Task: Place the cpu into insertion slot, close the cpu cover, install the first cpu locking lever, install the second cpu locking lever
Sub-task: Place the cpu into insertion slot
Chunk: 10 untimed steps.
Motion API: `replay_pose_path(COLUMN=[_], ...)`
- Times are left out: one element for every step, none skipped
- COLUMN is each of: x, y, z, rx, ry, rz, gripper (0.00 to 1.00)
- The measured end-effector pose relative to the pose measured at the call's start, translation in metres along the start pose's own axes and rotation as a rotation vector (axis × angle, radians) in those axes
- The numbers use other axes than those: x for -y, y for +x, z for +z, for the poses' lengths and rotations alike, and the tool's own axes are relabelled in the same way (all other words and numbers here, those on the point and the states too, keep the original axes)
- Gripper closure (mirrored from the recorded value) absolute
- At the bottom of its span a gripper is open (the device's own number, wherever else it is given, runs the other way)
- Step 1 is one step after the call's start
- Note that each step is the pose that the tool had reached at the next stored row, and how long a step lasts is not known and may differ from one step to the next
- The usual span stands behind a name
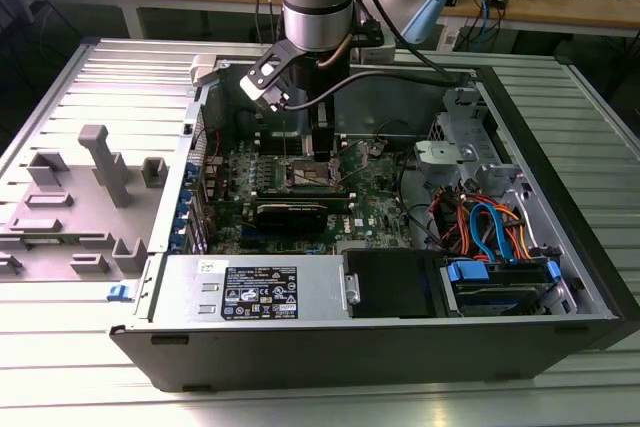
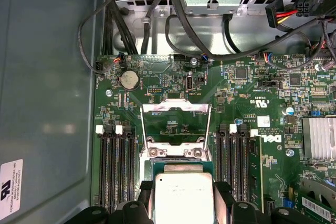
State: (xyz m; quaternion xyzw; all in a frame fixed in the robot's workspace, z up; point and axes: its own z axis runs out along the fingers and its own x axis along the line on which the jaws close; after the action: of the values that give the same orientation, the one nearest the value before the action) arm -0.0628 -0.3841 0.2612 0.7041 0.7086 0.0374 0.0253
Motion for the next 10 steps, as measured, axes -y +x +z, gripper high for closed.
replay_pose_path(x=[0.0000,0.0000,0.0000,0.0000,0.0000,0.0000,0.0000,0.0000,0.0001,0.0003], y=[0.0000,0.0000,0.0000,0.0000,0.0000,0.0000,0.0001,0.0001,0.0000,0.0000], z=[0.0000,0.0000,0.0000,0.0000,0.0001,0.0001,0.0002,0.0007,0.0016,0.0032], rx=[0.0000,0.0000,0.0000,0.0000,-0.0001,0.0000,0.0000,-0.0003,0.0000,0.0000], ry=[0.0000,0.0000,0.0000,0.0000,0.0000,0.0000,0.0000,-0.0003,-0.0008,-0.0027], rz=[0.000,0.000,0.000,0.000,0.000,0.000,0.000,0.000,0.000,0.000], gripper=[0.46,0.46,0.46,0.46,0.46,0.46,0.46,0.46,0.46,0.46])
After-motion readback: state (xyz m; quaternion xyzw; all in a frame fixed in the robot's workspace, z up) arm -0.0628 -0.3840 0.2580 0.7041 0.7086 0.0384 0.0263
